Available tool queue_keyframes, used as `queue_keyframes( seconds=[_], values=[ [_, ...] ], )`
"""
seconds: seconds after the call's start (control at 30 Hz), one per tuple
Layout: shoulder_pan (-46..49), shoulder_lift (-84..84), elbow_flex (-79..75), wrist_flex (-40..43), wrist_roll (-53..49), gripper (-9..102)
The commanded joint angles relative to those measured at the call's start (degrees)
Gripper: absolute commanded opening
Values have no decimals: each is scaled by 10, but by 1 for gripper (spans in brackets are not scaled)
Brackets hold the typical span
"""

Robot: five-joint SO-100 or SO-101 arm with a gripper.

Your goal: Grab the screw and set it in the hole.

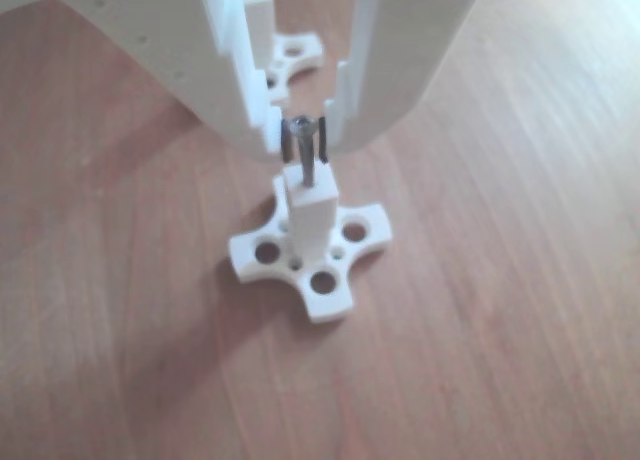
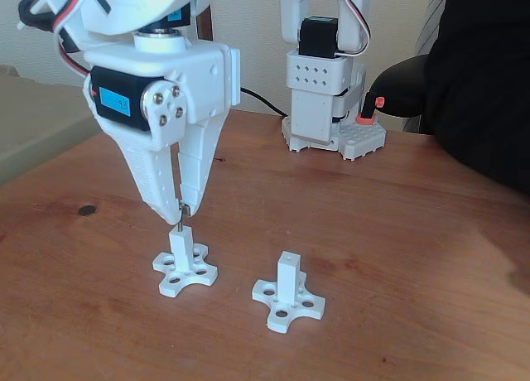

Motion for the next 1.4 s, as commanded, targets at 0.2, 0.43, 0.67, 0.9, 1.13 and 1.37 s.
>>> queue_keyframes(
  seconds=[0.2, 0.43, 0.67, 0.9, 1.13, 1.37],
  values=[
    [-8, 15, -15, -13, -8, 0],
    [-8, 16, -15, -16, -9, -3],
    [-8, 18, -15, -21, -9, -4],
    [-6, 23, -18, -26, -9, -4],
    [-5, 33, -20, -25, -8, -4],
    [-5, 43, -24, -19, -4, -4]
  ],
)
